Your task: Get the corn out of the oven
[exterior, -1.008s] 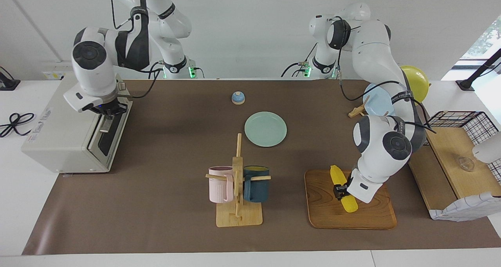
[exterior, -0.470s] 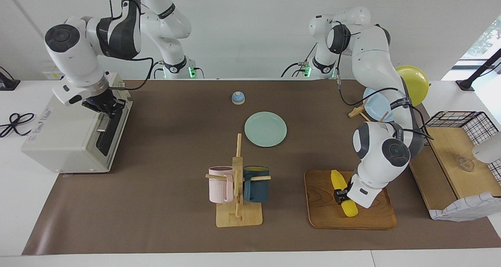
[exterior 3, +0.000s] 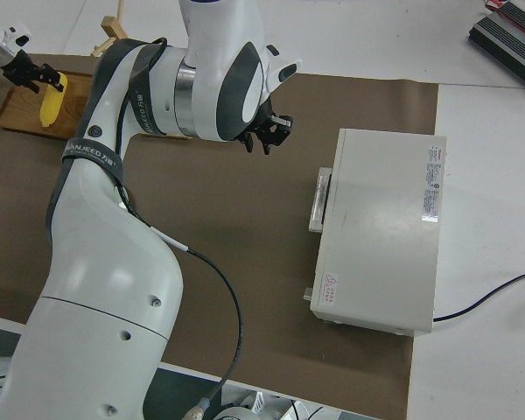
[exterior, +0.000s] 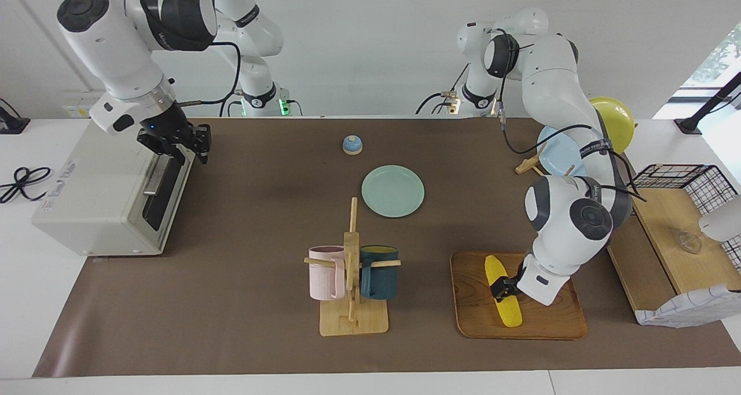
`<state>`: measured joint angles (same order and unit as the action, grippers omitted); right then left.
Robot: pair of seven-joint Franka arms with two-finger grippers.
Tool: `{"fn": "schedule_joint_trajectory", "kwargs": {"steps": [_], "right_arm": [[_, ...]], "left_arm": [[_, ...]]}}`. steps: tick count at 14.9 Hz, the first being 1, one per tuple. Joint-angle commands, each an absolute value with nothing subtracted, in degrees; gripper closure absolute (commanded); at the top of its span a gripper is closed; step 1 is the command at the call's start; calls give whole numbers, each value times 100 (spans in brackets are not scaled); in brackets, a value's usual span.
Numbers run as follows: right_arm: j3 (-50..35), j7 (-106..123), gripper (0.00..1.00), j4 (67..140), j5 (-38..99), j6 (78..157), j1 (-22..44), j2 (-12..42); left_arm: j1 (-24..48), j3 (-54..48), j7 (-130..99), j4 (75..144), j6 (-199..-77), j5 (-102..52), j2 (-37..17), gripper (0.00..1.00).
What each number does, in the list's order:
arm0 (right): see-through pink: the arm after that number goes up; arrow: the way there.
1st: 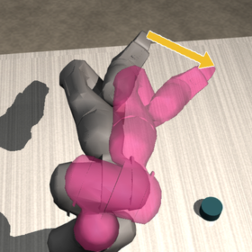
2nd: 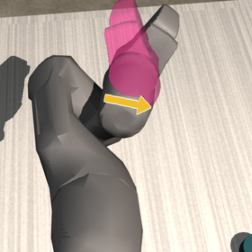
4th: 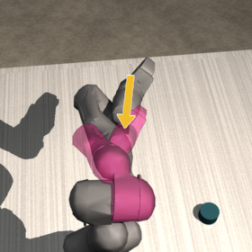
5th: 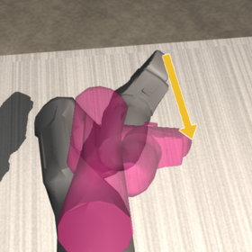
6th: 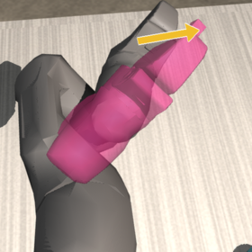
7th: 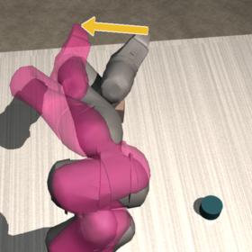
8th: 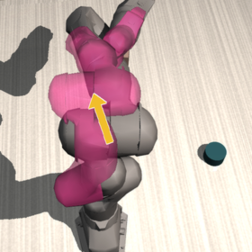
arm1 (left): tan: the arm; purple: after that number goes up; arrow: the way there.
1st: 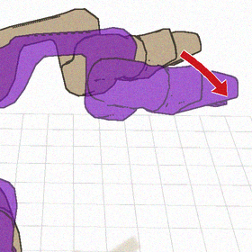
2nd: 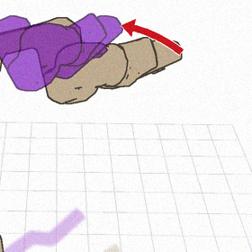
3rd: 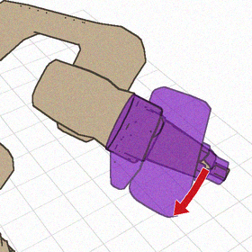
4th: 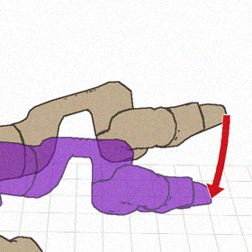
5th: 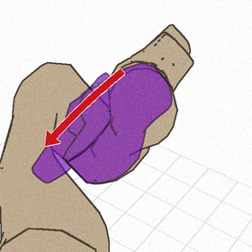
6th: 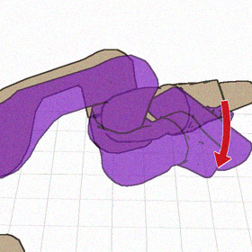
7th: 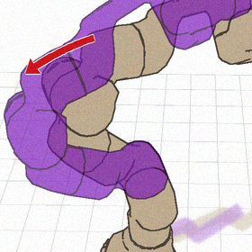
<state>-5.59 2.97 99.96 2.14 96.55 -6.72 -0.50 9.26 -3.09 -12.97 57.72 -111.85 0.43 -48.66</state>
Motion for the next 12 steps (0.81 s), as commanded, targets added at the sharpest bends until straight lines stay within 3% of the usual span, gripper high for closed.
{"fn": "schedule_joint_trajectory", "kwargs": {"steps": [1, 6, 8, 12], "right_arm": [[-562, 404, 0, 9897, 290, 9510, -712, 0], [-519, 396, 0, 9686, -88, 9202, -669, 105], [-204, 151, 0, 9546, -263, 9071, -99, 53], [-35, -17, 0, 9448, -62, 8878, 35, 44]], "left_arm": [[897, -343, -1318, 6222, -10708, 10, -4081, 0], [668, -334, -1318, 7100, -9503, -141, -2508, 0], [659, -325, -1371, 7416, -9003, -106, -1954, 0], [668, -308, -1397, 8215, -8359, -97, -794, 0]]}}
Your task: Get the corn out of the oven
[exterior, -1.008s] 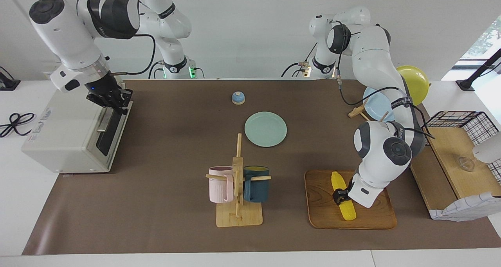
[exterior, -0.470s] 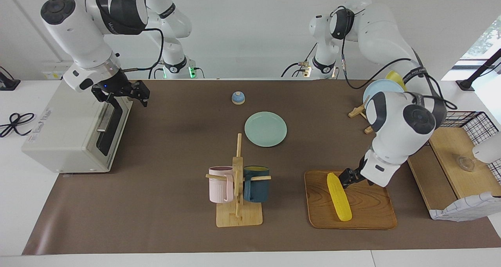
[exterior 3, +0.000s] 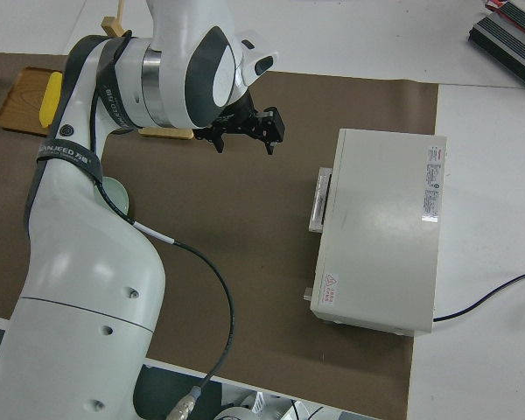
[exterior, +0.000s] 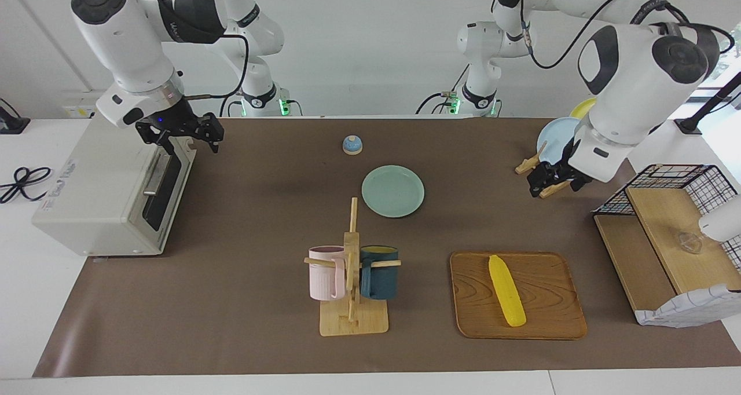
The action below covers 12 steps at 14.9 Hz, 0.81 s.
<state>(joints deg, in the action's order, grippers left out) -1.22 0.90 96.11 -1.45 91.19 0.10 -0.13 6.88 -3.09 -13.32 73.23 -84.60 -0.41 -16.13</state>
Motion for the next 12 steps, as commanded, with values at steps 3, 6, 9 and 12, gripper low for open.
{"fn": "schedule_joint_trajectory", "kwargs": {"steps": [3, 6, 9, 12], "right_arm": [[-9, -53, 0, 9518, -53, 8947, 9, -26], [140, -9, 0, 9738, -53, 8965, -17, -149], [264, -35, 0, 9703, -61, 9044, -17, -342], [238, -44, 0, 9765, -62, 9045, -26, -396]], "left_arm": [[729, -308, -1582, 8796, -8087, -97, -99, 0], [756, -308, -1582, 9332, -8051, -105, 385, 0], [756, -325, -1503, 9519, -7998, -114, 483, 0], [817, -281, -1494, 9256, -8086, -149, 282, 0]]}}
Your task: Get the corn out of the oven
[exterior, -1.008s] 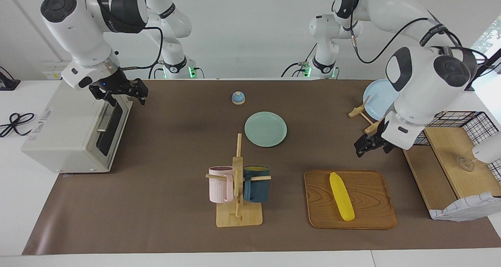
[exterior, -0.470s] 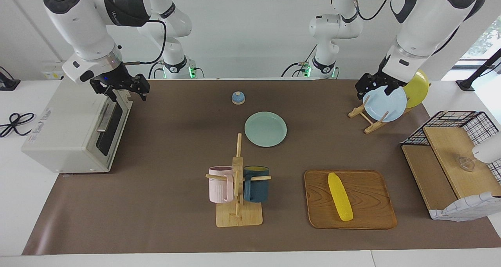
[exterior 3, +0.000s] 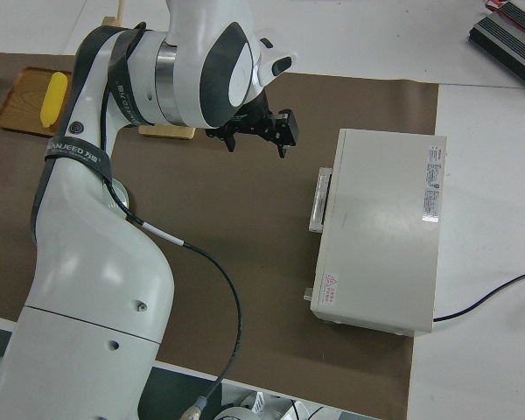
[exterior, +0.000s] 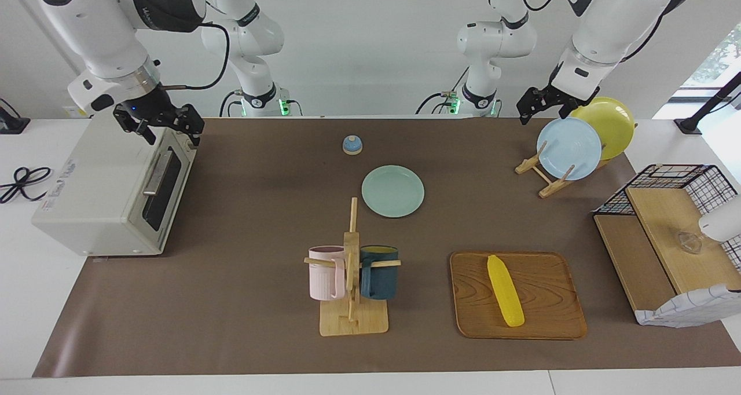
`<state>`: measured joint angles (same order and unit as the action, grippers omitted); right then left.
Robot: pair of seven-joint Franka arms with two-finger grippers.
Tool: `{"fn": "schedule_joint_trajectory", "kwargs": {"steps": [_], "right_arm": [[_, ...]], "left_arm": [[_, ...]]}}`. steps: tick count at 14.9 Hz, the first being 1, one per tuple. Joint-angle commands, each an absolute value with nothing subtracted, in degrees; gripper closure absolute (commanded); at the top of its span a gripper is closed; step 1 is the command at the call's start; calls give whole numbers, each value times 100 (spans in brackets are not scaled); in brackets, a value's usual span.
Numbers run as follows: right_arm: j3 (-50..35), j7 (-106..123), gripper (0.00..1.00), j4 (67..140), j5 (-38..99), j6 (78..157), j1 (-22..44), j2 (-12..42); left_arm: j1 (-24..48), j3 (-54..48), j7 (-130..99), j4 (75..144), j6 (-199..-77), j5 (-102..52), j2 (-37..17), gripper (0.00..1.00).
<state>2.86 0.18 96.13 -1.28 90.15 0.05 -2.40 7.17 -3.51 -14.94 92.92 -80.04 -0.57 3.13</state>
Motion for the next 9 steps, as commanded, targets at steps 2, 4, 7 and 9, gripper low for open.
{"fn": "schedule_joint_trajectory", "kwargs": {"steps": [2, 4, 7, 9], "right_arm": [[272, 8, 0, 9695, -44, 9044, -53, -422], [281, -35, 0, 9738, -44, 9044, -70, -431], [255, -35, 0, 9747, -44, 9044, -9, -431], [255, -35, 0, 9747, -44, 9044, -17, -431]], "left_arm": [[826, -273, -1494, 9185, -8086, -210, 220, 0], [809, -255, -1503, 9185, -8025, -387, 237, 0], [826, -281, -1503, 9185, -7963, -422, 237, 0], [817, -281, -1503, 9185, -7963, -422, 237, 0]]}}
